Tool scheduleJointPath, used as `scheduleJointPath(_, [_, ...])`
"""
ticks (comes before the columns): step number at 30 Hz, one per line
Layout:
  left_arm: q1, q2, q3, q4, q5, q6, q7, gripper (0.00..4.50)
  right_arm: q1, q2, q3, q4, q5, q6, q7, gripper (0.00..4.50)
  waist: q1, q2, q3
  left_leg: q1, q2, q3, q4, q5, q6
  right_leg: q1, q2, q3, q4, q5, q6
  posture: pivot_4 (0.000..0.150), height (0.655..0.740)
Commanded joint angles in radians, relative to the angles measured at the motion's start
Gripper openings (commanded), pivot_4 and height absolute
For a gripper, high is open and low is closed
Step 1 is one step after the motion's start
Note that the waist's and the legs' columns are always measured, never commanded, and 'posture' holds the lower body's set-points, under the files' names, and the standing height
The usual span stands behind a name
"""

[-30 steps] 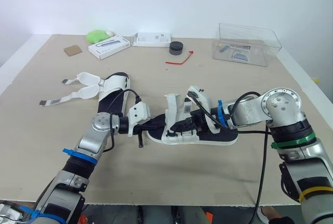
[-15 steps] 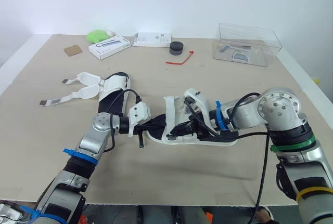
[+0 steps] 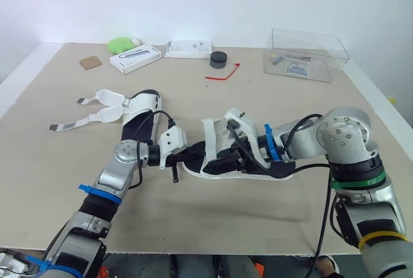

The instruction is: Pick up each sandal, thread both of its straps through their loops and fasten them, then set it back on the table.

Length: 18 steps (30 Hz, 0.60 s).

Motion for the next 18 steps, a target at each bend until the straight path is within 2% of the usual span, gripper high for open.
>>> scheduleJointPath(1, [-0.010, -0.003, -0.007, 0.007, 0.007, -0.006, -0.004, 0.00, -0.078, 0.024, -0.074, 0.063, -0.055, -0.014, 0.013, 2.67, 0.000, 0.000, 0.000, 0.000, 0.000, 0.000, 0.000, 0.000, 0.000, 0.000, 0.000, 0.000, 0.000, 0.000, 0.000, 0.150, 0.7400])
scheduleJointPath(8, [-0.014, -0.006, -0.003, 0.010, 0.006, -0.005, -0.004, 0.00, -0.069, 0.094, -0.107, 0.094, -0.118, 0.025, 0.018, 2.67, 0.001, 0.000, 0.000, -0.001, 0.000, 0.000, 0.000, 0.000, 0.000, 0.000, 0.000, -0.001, 0.000, 0.000, 0.000, 0.150, 0.7400])
scheduleJointPath(9, [-0.014, -0.005, -0.003, 0.009, 0.006, -0.005, -0.004, 0.00, -0.065, 0.099, -0.109, 0.097, -0.120, 0.026, 0.017, 2.14, 0.001, 0.000, 0.000, -0.001, 0.000, 0.000, 0.000, 0.000, 0.000, 0.000, -0.001, -0.001, 0.000, 0.000, 0.000, 0.150, 0.7400])
scheduleJointPath(10, [-0.013, -0.005, -0.003, 0.008, 0.006, -0.004, -0.004, 0.00, -0.061, 0.102, -0.110, 0.099, -0.120, 0.026, 0.017, 1.92, 0.001, 0.000, 0.000, -0.001, 0.000, 0.000, 0.000, 0.000, 0.000, 0.000, -0.001, -0.001, 0.000, 0.000, 0.000, 0.150, 0.7400])
scheduleJointPath(13, [-0.009, -0.003, -0.002, 0.005, 0.005, -0.004, -0.004, 0.00, -0.044, 0.102, -0.104, 0.095, -0.118, 0.026, 0.013, 0.53, 0.001, 0.000, 0.000, -0.001, -0.001, 0.000, 0.000, 0.000, 0.000, 0.000, -0.001, -0.001, 0.000, 0.000, 0.000, 0.150, 0.7400])
scheduleJointPath(14, [-0.008, -0.003, -0.002, 0.004, 0.004, -0.003, -0.004, 0.00, -0.037, 0.100, -0.102, 0.090, -0.115, 0.026, 0.013, 0.19, 0.001, 0.000, 0.000, -0.001, -0.001, 0.000, 0.000, 0.000, 0.000, 0.000, -0.001, -0.001, 0.000, 0.000, 0.000, 0.150, 0.7400])
scheduleJointPath(15, [-0.008, -0.003, -0.002, 0.003, 0.004, -0.003, -0.004, 0.00, -0.033, 0.098, -0.100, 0.086, -0.112, 0.026, 0.012, 0.02, 0.001, 0.000, 0.000, -0.001, -0.001, 0.000, 0.000, 0.000, 0.000, 0.000, -0.001, -0.001, 0.000, 0.000, 0.000, 0.150, 0.7400])
scheduleJointPath(18, [-0.007, -0.004, -0.002, 0.002, 0.004, -0.003, -0.004, 0.00, 0.004, 0.082, -0.080, 0.040, -0.106, 0.026, 0.013, 0.02, 0.001, 0.000, 0.000, -0.001, -0.001, -0.001, 0.000, 0.000, 0.000, 0.000, -0.001, -0.001, 0.000, 0.000, 0.000, 0.150, 0.7400])
